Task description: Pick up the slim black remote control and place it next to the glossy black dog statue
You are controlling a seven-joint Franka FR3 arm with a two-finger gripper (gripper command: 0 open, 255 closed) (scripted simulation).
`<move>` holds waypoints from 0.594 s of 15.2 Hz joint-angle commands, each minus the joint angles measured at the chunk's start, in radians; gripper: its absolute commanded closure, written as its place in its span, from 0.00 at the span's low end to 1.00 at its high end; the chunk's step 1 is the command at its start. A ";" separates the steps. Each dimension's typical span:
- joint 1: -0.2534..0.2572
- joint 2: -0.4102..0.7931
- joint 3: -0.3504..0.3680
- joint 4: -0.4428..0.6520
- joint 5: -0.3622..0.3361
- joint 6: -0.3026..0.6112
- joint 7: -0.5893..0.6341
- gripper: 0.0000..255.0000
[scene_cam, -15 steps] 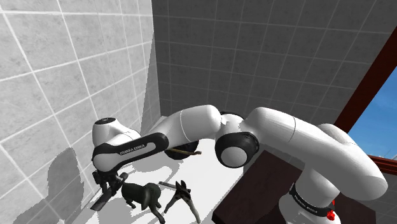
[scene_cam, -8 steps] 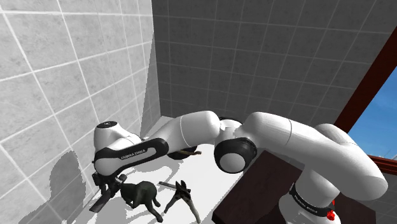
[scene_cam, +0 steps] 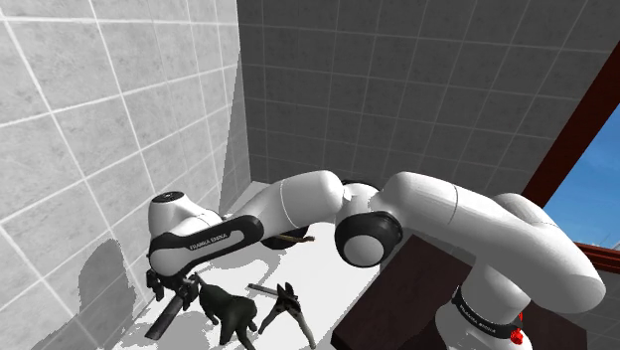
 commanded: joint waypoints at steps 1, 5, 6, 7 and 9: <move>0.000 -0.005 0.000 -0.012 0.000 0.003 0.000 0.00; -0.009 -0.051 0.000 -0.046 0.002 -0.011 -0.003 0.00; -0.016 -0.090 0.001 -0.084 0.003 -0.012 -0.005 0.00; -0.020 -0.117 0.001 -0.108 0.004 -0.016 -0.007 0.00; -0.020 -0.117 0.001 -0.108 0.004 -0.016 -0.007 0.00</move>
